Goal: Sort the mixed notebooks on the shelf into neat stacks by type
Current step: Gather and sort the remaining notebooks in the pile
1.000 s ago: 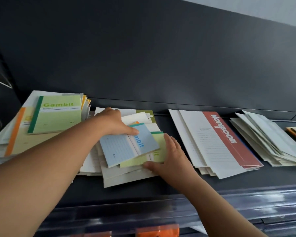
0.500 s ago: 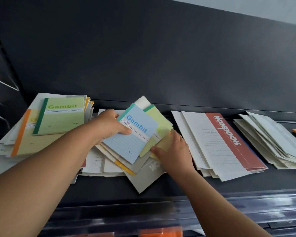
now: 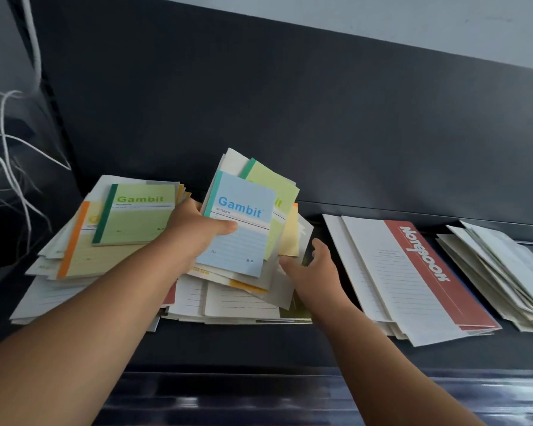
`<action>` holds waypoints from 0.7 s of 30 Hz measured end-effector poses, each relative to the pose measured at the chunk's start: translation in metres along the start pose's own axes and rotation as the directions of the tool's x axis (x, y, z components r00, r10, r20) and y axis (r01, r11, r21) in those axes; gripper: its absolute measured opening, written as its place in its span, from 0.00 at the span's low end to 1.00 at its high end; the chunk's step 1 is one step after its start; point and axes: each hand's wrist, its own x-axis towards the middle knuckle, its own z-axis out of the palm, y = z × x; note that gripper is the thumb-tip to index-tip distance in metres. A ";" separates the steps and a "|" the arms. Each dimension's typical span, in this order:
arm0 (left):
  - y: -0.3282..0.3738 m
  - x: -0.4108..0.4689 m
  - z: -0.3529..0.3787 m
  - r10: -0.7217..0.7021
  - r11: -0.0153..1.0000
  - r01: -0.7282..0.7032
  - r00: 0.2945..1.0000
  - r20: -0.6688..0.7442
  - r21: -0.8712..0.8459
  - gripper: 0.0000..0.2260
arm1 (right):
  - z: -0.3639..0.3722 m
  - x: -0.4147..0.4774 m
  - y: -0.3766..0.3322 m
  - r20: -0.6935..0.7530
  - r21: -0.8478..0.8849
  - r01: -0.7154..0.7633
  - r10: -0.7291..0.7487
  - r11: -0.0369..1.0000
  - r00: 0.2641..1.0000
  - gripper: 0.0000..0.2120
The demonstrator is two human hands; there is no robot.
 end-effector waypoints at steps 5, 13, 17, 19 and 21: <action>-0.003 -0.004 0.003 -0.076 0.995 0.061 0.977 0.200 0.083 0.18 | 0.002 0.012 0.001 0.020 0.111 -0.029 0.027 0.993 0.999 0.32; -0.013 -0.004 0.007 -0.119 0.993 0.112 0.972 0.203 0.044 0.19 | 0.003 0.021 0.007 0.123 0.039 -0.015 0.010 0.999 0.992 0.31; -0.012 -0.008 0.009 -0.042 0.998 0.050 0.982 0.183 -0.039 0.18 | -0.002 0.024 0.010 0.100 0.038 0.022 -0.026 0.999 0.995 0.15; -0.010 -0.009 0.010 -0.015 0.996 0.029 0.987 0.160 -0.089 0.17 | -0.003 0.022 0.007 0.038 0.064 0.047 -0.049 0.997 0.998 0.09; -0.007 -0.011 0.009 0.011 0.990 0.009 0.990 0.140 -0.144 0.15 | -0.003 0.017 -0.001 -0.013 0.136 0.049 -0.048 0.989 0.999 0.21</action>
